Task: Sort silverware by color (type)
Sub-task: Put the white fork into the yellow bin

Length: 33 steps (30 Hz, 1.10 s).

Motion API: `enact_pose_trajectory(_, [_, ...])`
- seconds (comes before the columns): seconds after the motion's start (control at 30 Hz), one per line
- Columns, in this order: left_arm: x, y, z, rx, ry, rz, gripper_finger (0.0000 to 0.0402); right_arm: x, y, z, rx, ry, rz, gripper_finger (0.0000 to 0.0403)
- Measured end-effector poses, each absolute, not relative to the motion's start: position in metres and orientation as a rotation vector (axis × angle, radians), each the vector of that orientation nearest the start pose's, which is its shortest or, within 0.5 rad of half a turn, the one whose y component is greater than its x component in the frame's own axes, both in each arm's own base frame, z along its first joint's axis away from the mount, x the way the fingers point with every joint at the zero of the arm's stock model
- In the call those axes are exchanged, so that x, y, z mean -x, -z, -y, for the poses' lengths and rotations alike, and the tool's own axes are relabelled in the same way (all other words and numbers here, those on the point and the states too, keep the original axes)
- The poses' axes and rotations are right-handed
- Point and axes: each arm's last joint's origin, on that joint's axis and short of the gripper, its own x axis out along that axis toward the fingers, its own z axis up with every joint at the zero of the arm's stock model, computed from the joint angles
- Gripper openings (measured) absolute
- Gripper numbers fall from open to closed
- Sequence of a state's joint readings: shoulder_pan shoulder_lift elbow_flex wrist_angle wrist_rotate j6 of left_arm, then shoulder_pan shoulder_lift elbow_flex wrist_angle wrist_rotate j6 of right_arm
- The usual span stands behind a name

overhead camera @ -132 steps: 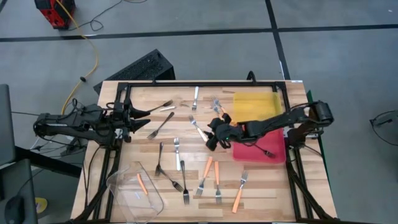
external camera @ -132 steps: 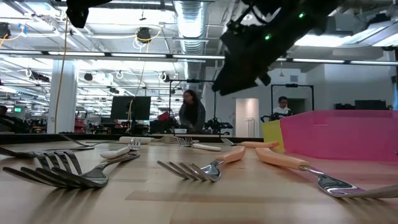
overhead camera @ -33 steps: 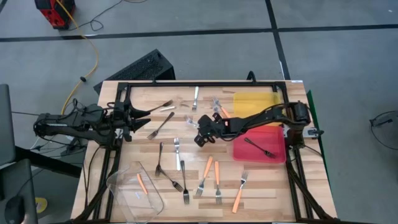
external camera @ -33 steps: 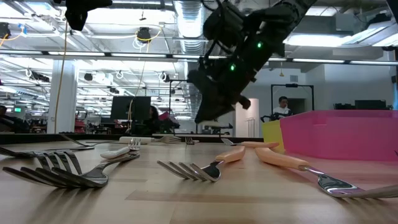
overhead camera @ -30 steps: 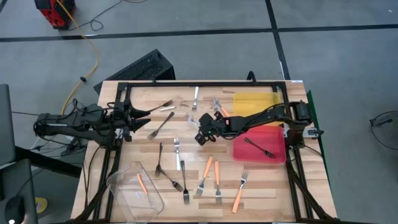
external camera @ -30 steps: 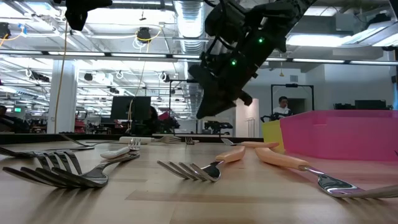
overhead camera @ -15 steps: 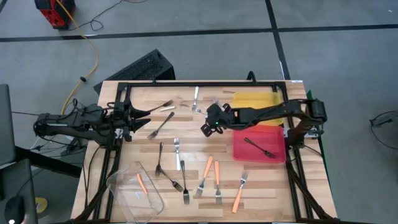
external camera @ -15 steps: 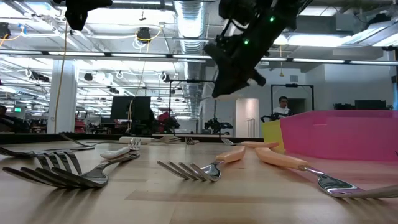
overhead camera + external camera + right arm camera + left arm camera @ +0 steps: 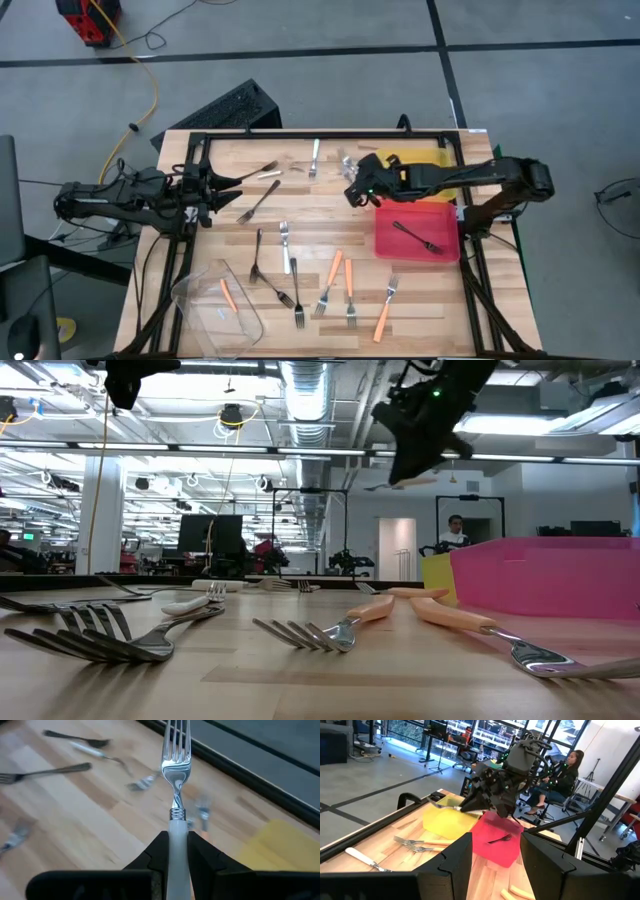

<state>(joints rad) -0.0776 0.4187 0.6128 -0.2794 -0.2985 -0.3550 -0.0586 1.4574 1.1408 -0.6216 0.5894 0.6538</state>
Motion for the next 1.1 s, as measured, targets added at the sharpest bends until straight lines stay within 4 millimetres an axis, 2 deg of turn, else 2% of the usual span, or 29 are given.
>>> enact_pose_trajectory(0.3, [-0.103,-0.309,0.000,0.336,-0.233,-0.044,0.0151,-0.261,-0.287,0.036,-0.288,0.956,-0.752,0.0073])
enact_pose_trajectory(0.47, [-0.103,-0.309,-0.001,0.336,-0.233,-0.045,0.0151,-0.238,-0.291,0.044,-0.160,0.976,-0.911,0.0073])
enact_pose_trajectory(0.63, [-0.103,-0.309,-0.001,0.336,-0.233,-0.045,0.0151,-0.211,-0.301,0.052,-0.125,1.000,-0.991,0.0073])
enact_pose_trajectory(0.77, [-0.103,-0.309,-0.001,0.336,-0.233,-0.045,0.0151,-0.187,-0.302,0.052,-0.083,0.957,-0.937,0.0073])
enact_pose_trajectory(0.93, [-0.103,-0.309,-0.001,0.336,-0.233,-0.045,0.0151,-0.155,-0.288,0.052,-0.056,0.845,-0.838,0.0073])
enact_pose_trajectory(1.1, [-0.103,-0.309,0.000,0.331,-0.233,-0.046,0.0151,-0.140,-0.274,0.058,-0.109,0.780,-0.698,0.0073])
